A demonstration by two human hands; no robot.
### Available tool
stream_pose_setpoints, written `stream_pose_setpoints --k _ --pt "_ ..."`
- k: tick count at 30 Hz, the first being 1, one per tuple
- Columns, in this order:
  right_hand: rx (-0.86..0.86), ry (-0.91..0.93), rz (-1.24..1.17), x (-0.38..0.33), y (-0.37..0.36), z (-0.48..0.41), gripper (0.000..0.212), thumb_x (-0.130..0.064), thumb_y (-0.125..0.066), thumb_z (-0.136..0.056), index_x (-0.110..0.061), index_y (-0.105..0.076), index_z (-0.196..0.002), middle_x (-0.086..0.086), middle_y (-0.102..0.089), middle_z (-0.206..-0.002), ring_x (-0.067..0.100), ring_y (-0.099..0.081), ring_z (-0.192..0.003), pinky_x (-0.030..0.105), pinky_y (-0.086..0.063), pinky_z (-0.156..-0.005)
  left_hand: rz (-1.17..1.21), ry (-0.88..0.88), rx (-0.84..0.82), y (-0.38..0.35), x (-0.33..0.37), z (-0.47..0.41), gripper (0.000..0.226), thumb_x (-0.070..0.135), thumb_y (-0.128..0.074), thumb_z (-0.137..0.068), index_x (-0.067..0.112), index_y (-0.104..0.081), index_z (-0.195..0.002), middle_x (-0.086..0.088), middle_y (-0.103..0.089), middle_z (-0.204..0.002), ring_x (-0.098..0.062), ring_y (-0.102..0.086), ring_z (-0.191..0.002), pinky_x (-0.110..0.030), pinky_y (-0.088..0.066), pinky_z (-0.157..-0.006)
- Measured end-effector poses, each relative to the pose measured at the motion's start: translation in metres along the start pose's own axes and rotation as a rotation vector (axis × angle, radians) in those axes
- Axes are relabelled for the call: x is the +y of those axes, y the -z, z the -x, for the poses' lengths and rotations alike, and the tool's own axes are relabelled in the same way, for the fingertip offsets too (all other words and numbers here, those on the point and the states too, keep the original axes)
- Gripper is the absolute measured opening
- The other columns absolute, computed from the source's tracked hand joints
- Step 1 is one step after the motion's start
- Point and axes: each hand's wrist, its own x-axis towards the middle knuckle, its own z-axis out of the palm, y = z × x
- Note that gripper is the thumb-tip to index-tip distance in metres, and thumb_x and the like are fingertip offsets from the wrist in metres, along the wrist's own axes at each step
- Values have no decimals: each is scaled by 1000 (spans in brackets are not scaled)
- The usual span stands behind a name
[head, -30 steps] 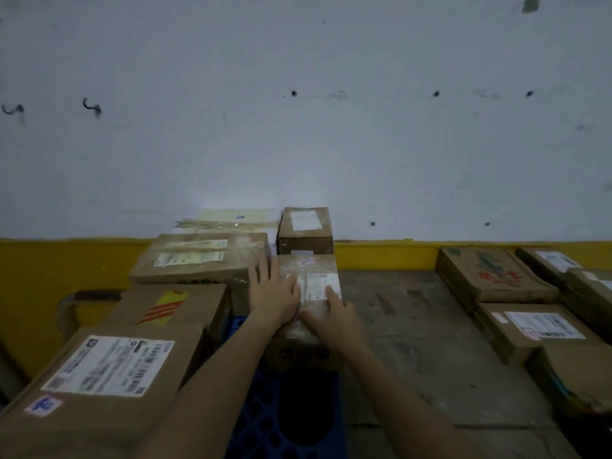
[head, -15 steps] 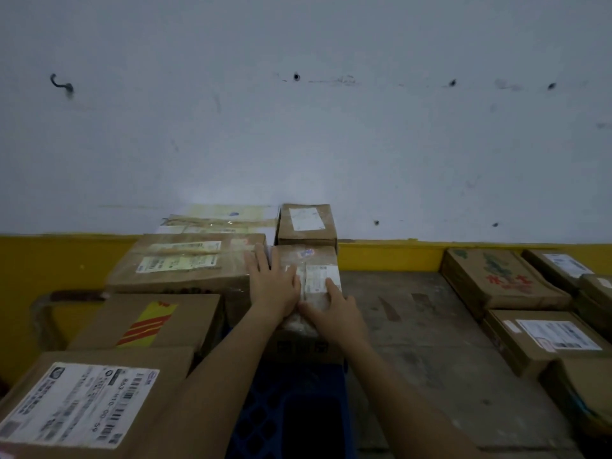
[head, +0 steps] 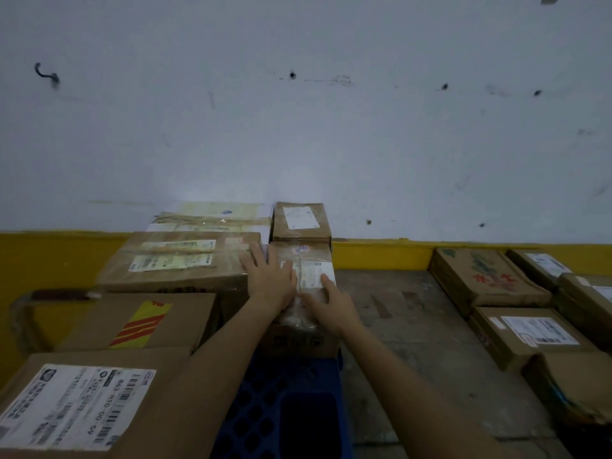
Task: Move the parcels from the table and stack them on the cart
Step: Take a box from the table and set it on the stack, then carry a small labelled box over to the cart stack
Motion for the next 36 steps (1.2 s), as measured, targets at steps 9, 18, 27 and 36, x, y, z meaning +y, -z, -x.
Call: stream_pose_setpoints --k 9,18,27,36 --pt "14 157 -129 22 44 24 64 -47 -49 -92 -24 -25 -147 5 -34 -150 22 -37 -134 34 -35 -103 155 -14 36 15 -2 14 47 44 -21 -98 29 -34 -141 -13 -16 -156 -34 -10 -144 -51 -12 -113" --pt "3 354 298 68 97 59 64 -57 -44 -90 -36 -21 -146 5 -33 -149 21 -38 -132 37 -36 -104 209 -44 113 63 66 62 47 43 -23 -99 28 -33 -143 -8 -21 -156 -30 -15 -144 -51 -12 -113" --pt "62 594 774 144 217 139 59 -53 -38 -94 -31 -23 -146 7 -38 -142 26 -44 -124 38 -41 -96 436 -113 132 106 207 125 46 43 -28 -99 29 -35 -142 -4 -29 -153 -24 -21 -143 -47 -15 -115" --pt "324 558 649 245 338 189 53 -43 -45 -95 -23 -36 -143 5 -46 -138 20 -49 -119 30 -42 -92 711 -306 321 146 361 135 44 37 -36 -98 20 -44 -139 -3 -45 -143 -18 -39 -132 -30 -32 -105"
